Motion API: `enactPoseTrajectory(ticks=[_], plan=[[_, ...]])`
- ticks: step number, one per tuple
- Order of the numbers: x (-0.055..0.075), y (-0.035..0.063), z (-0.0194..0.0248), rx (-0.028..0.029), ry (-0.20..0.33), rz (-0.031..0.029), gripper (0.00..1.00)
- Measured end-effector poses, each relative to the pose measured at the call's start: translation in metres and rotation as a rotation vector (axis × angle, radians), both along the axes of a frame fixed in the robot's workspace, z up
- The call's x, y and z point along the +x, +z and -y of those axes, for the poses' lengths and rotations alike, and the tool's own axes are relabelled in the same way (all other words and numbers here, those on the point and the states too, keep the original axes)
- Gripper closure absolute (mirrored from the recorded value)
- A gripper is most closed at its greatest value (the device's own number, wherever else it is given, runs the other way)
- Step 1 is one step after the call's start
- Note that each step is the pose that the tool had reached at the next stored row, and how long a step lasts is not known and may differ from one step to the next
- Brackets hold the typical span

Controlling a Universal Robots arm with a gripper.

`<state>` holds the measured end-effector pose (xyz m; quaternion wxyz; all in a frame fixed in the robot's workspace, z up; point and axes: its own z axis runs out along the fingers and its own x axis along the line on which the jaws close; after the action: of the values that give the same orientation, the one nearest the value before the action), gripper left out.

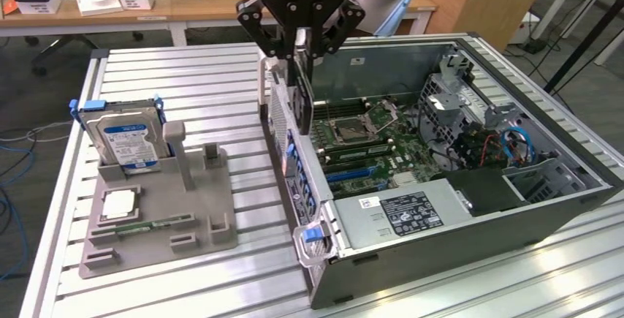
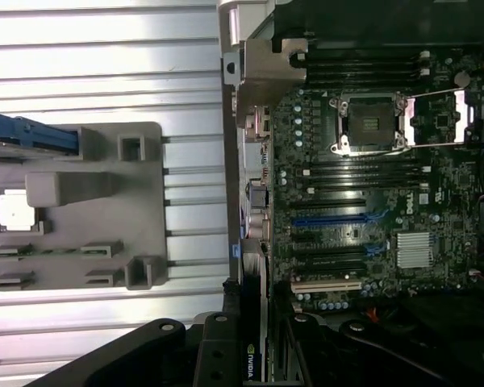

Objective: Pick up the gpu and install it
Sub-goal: 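Pick up the gpu and move the gpu toward the slot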

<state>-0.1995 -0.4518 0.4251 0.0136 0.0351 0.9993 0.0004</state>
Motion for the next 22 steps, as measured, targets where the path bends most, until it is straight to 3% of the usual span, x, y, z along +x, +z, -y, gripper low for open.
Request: enactPoseTrajectory(ticks=[22], plan=[[0.031,0.0,0.0,0.0,0.0,0.0,0.74]])
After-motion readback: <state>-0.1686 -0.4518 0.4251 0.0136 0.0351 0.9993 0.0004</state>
